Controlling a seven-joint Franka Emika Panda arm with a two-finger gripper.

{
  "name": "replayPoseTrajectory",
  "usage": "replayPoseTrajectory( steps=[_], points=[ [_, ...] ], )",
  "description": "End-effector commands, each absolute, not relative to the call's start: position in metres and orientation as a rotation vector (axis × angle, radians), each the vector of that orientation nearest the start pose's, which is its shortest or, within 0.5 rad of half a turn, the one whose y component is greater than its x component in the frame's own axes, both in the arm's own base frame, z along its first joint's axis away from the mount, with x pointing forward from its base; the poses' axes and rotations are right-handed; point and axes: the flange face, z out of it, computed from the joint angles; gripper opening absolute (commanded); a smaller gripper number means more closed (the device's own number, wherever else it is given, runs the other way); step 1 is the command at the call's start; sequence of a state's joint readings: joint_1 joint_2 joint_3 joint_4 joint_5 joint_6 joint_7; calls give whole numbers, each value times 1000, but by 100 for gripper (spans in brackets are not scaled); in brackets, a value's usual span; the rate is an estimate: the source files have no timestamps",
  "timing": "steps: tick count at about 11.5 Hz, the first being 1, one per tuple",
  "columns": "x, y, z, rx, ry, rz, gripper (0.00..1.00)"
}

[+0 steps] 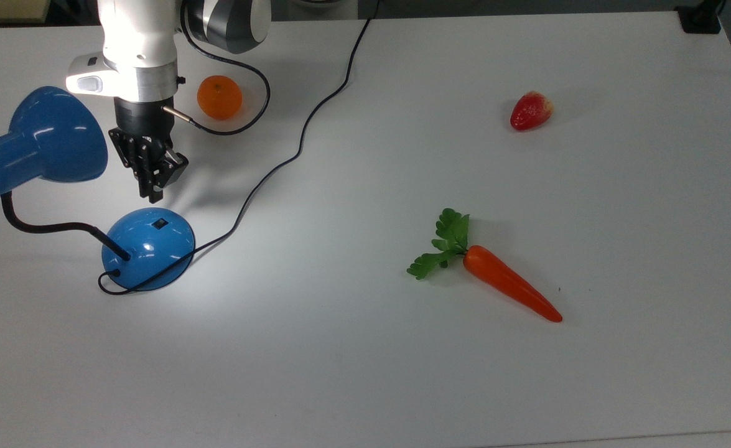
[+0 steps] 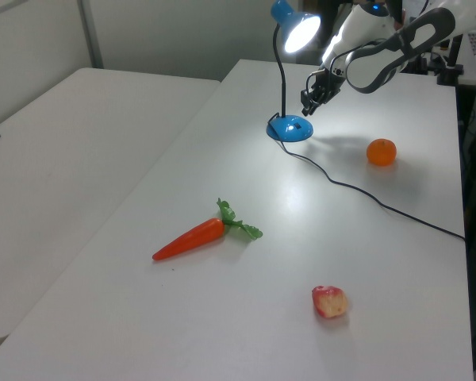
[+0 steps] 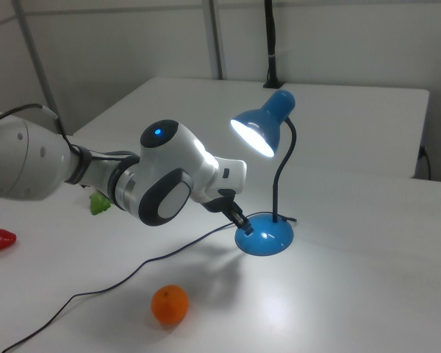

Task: Turn off lamp
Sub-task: 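Move the gripper over the blue lamp base toward its switch, then lower the gripper fingertips and press the switch on the lamp base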

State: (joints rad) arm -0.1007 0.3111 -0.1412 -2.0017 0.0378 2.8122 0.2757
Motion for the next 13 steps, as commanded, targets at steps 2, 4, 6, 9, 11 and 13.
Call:
replayPoseTrajectory(
  steps=[2,4,6,9,11,13],
  points=[
    [642,-141,353,-2920,829,-813,20],
    [643,-140,346,-2926,825,-803,20],
    [648,-140,345,-2924,829,-808,20],
    [654,-133,339,-2922,833,-801,20],
    [655,-130,333,-2926,829,-790,20],
    [655,-129,332,-2927,827,-787,20]
  ],
)
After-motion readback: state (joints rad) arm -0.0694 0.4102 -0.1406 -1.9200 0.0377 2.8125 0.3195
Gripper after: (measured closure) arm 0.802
